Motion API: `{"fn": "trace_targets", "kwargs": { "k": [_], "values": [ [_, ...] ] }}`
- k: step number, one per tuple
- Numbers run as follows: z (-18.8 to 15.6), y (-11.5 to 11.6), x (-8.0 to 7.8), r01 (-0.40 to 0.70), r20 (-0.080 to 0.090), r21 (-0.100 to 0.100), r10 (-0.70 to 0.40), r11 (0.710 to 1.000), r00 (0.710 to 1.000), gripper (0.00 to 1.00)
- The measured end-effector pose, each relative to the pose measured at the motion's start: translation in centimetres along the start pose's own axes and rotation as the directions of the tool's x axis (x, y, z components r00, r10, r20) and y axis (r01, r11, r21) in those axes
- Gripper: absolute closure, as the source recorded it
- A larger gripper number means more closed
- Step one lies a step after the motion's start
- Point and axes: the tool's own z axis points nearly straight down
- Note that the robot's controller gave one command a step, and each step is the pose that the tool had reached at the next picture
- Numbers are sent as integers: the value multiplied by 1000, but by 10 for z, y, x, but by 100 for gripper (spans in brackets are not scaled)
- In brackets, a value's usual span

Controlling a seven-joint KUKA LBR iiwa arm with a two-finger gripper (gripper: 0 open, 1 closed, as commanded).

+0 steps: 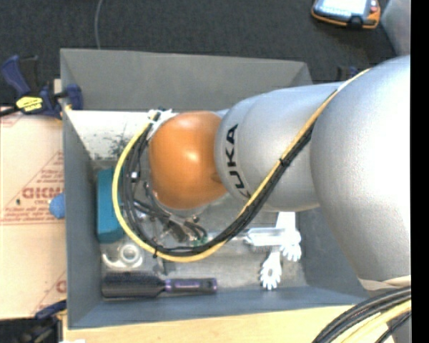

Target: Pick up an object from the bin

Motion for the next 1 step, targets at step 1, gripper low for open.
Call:
{"fn": "trace_targets", "kwargs": {
  "k": [1],
  "values": [
    [0,2,7,28,9,3,-28,1000,1000,0]
  ]
}}
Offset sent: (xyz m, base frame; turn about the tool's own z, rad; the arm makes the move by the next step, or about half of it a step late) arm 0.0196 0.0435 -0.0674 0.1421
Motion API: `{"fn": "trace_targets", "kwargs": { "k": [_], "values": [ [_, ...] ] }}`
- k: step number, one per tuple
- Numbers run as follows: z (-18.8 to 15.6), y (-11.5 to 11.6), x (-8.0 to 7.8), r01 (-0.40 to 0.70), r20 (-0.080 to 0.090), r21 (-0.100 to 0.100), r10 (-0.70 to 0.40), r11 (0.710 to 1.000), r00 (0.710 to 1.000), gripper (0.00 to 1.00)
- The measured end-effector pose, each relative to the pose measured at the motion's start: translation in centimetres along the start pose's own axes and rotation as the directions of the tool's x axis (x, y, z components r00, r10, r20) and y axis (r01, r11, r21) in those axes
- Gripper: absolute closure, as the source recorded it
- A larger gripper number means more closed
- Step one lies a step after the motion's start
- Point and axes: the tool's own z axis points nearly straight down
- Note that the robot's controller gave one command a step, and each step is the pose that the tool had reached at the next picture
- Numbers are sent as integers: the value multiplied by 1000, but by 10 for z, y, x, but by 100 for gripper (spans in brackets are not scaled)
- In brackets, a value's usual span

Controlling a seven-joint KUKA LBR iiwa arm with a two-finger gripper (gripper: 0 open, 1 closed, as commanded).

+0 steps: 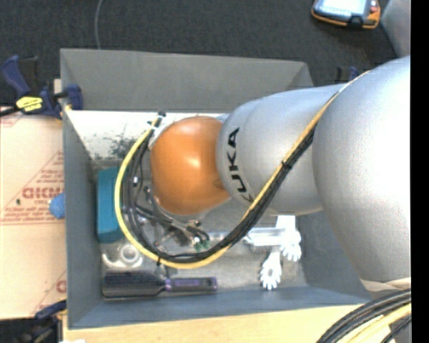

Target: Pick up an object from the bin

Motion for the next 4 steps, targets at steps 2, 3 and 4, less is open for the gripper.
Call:
{"fn": "trace_targets", "kwargs": {
  "k": [2,3,4],
  "values": [
    [-15,31,-6,-247,8,-1,247,969,969,0],
    [-4,27,-10,-238,12,-1,238,971,971,0],
    [-55,39,-15,127,16,4,-127,992,992,0]
  ]
}}
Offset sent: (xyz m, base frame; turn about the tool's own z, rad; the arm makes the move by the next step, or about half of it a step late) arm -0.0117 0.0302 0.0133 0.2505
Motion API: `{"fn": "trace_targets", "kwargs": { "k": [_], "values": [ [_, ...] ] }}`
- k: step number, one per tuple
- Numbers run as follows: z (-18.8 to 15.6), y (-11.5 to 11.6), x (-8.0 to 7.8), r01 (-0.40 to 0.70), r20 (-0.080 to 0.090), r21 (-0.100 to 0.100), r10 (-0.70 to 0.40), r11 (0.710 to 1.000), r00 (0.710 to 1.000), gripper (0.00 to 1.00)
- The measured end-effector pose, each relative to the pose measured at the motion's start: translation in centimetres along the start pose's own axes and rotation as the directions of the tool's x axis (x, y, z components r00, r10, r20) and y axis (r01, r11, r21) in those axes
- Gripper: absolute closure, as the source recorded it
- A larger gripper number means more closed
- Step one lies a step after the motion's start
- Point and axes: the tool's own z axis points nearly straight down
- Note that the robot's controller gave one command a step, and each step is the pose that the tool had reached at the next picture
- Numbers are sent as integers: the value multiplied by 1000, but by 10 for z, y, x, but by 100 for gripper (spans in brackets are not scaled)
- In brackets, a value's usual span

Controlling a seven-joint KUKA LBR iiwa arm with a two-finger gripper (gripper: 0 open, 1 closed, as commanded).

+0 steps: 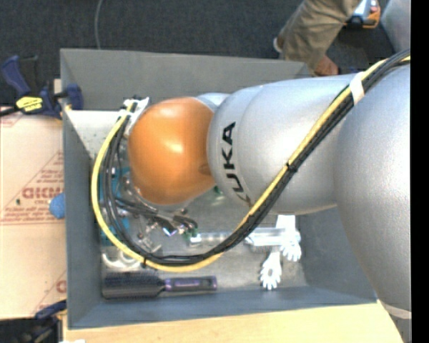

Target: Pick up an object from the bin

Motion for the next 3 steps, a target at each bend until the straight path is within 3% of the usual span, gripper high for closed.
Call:
{"fn": "trace_targets", "kwargs": {
  "k": [1,2,3],
  "values": [
    [111,7,30,-280,-6,1,280,960,960,100],
    [109,7,29,-279,-4,1,279,960,960,100],
    [116,0,24,-100,5,-1,100,995,995,100]
  ]
}}
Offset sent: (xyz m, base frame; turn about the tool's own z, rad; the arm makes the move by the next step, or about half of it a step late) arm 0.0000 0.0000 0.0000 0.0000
